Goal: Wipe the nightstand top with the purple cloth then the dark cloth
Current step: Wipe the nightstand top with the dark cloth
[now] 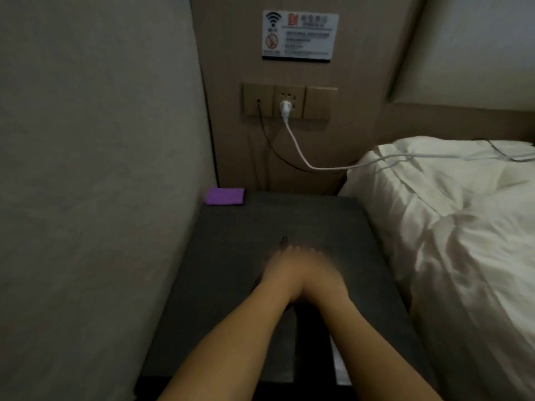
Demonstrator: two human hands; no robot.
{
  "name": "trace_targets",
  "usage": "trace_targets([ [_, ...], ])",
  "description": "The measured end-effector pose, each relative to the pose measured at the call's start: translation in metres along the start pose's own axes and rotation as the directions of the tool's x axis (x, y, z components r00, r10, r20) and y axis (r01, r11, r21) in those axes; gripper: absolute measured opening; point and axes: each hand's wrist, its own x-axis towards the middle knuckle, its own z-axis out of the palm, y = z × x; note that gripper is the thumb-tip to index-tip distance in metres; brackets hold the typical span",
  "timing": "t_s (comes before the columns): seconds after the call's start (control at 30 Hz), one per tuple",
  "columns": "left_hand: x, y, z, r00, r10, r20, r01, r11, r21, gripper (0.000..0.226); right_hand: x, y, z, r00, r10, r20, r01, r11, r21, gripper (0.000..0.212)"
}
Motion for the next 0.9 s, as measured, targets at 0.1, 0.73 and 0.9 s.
trace_targets([
  [0.1, -0.014, -0.043, 0.007, 0.997, -0.071, -0.004, 0.071, 0.997, -0.03, 0.072, 0.014, -0.045, -0.003, 0.998, -0.061, 0.003, 0.061, 0.998, 0.011, 0.058],
  [0.73, -0.096, -0.145, 0.036, 0.942, -0.334, 0.032, 0.333, 0.916, -0.224, 0.074, 0.013, -0.168, 0.004, 0.949, -0.315, -0.012, 0.315, 0.948, 0.049, 0.057],
  [0.9, -0.12, -0.133, 0.042, 0.941, -0.336, 0.039, 0.336, 0.914, -0.227, 0.077, -0.01, -0.168, 0.012, 0.942, -0.336, -0.004, 0.335, 0.94, 0.065, 0.058],
])
